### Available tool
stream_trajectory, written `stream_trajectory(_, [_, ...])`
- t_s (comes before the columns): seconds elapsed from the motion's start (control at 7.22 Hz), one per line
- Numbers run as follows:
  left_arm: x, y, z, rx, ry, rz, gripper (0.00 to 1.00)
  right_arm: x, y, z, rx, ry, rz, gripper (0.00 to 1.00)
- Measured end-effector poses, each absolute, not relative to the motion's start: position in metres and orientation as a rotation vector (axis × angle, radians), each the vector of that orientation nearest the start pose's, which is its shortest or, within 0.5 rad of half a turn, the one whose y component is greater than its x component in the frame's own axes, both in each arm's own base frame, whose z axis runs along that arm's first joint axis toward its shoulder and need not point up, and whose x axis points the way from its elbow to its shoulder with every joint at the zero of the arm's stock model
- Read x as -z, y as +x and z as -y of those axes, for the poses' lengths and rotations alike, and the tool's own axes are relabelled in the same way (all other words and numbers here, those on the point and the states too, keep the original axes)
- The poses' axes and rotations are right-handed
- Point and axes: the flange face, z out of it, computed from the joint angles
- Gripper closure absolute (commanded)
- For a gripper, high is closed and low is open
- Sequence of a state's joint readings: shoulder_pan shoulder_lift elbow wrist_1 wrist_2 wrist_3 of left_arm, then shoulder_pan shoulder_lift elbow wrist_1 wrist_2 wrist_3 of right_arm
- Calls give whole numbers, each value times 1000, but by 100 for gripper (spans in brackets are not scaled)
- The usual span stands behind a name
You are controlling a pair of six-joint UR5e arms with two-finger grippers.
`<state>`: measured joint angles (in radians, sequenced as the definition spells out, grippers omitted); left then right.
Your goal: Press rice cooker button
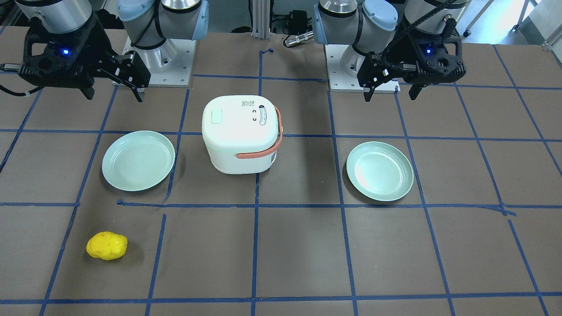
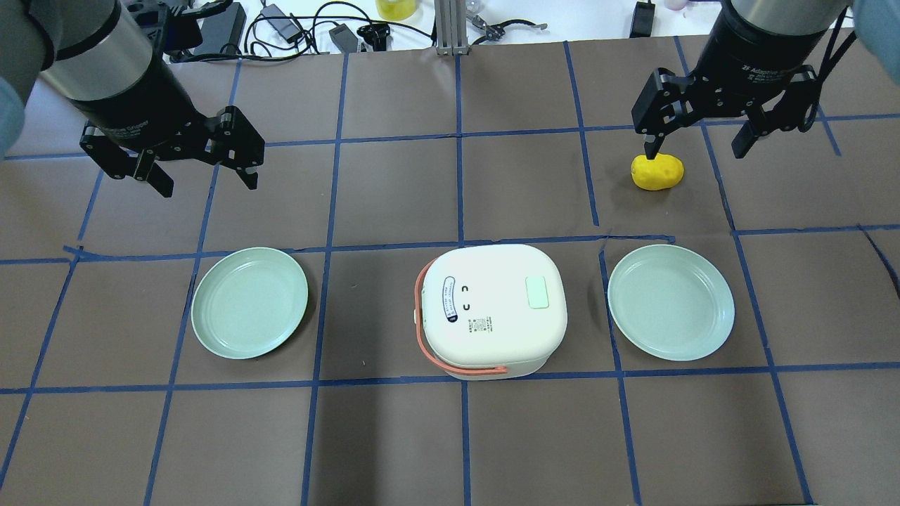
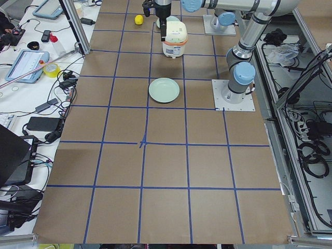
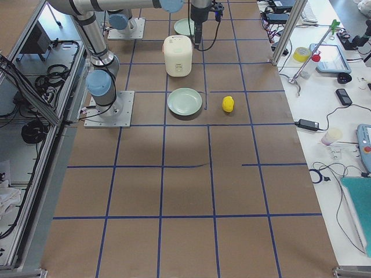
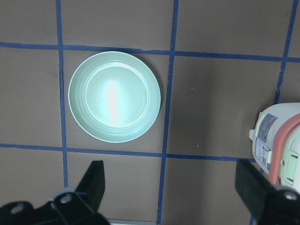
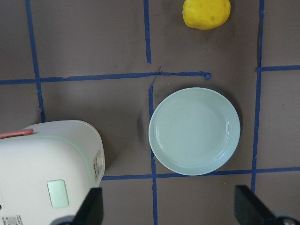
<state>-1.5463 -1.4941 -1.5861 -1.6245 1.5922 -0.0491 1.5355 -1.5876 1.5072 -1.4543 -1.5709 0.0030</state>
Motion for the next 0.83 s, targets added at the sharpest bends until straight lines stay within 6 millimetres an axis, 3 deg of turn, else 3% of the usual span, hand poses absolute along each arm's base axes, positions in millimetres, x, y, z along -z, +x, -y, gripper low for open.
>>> stream_trajectory(0.83, [-511,-120,462,12,-115,-3118,0,-525,116,485,-32,80,-3139,0])
